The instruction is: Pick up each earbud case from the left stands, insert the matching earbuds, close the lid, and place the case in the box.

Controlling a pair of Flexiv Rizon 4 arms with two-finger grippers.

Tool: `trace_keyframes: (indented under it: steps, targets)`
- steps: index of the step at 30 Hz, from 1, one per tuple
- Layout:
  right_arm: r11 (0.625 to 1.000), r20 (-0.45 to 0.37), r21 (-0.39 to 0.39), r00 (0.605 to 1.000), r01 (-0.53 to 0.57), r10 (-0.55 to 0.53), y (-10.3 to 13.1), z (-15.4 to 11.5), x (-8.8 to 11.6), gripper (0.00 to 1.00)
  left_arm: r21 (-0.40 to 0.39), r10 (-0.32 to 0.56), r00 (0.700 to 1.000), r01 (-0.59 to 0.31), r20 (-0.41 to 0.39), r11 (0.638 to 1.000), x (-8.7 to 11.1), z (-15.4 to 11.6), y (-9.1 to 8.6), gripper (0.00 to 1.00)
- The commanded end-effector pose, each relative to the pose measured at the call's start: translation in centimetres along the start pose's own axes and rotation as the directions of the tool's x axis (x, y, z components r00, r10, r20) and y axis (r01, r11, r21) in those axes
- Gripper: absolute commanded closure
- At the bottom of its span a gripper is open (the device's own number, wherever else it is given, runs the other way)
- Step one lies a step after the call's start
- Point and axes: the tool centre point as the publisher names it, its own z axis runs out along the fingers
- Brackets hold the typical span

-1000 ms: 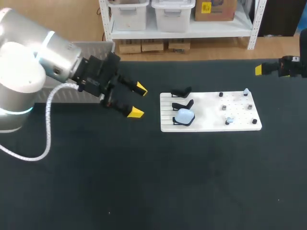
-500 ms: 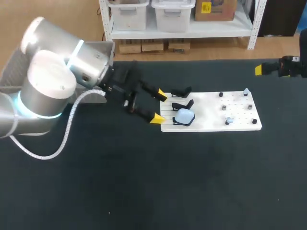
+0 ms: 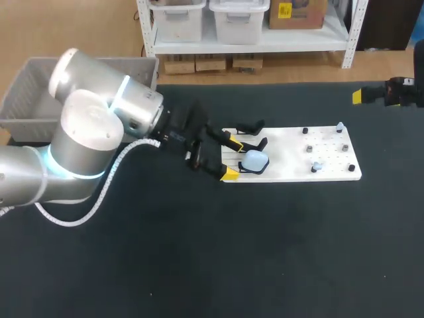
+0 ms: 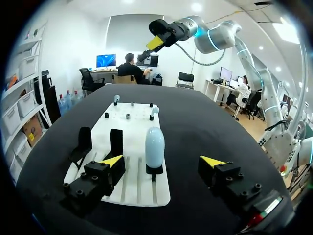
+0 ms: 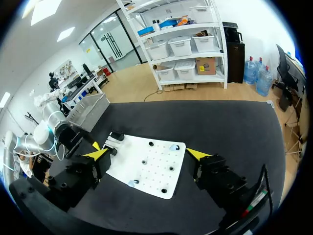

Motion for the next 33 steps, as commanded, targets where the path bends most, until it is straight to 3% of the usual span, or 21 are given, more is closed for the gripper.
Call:
trace_keyframes:
  steps: [1,8,11,13,26,33]
  targets:
    - [1.0,-0.001,0.002,1.0,0.0,0.0,0.0,0.0,0.0,0.0,-0.01,0.006,1.0,-0.006,0.015,1.0,0.3,0.8,-0.1,0.05]
    - [1.0,-0.001,0.002,1.0,0.0,0.0,0.0,0.0,0.0,0.0,-0.013,0.009,1.0,-0.009,0.021,1.0,0.3,1.4,0.2,0.19]
    - [1.0,-0.001,0.002,1.0,0.0,0.0,0.0,0.0,0.0,0.0,-0.014,0.008,1.0,-0.008,0.018,1.0,0.3,1.4,0.4,0.33]
    - [1.0,-0.001,0.002,1.0,0.0,0.0,0.0,0.0,0.0,0.0,-0.022,0.008,1.0,-0.007,0.021,1.0,0.2,1.3,0.5,0.36]
    - [1.0,-0.001,0.002,1.0,0.0,0.0,0.0,0.0,0.0,0.0,-0.031,0.02,1.0,-0.02,0.015,0.999,-0.1,1.7,1.0,0.36]
    - [1.0,-0.001,0.002,1.0,0.0,0.0,0.0,0.0,0.0,0.0,-0.031,0.022,0.999,-0.022,0.025,0.999,-0.3,2.0,1.2,0.45]
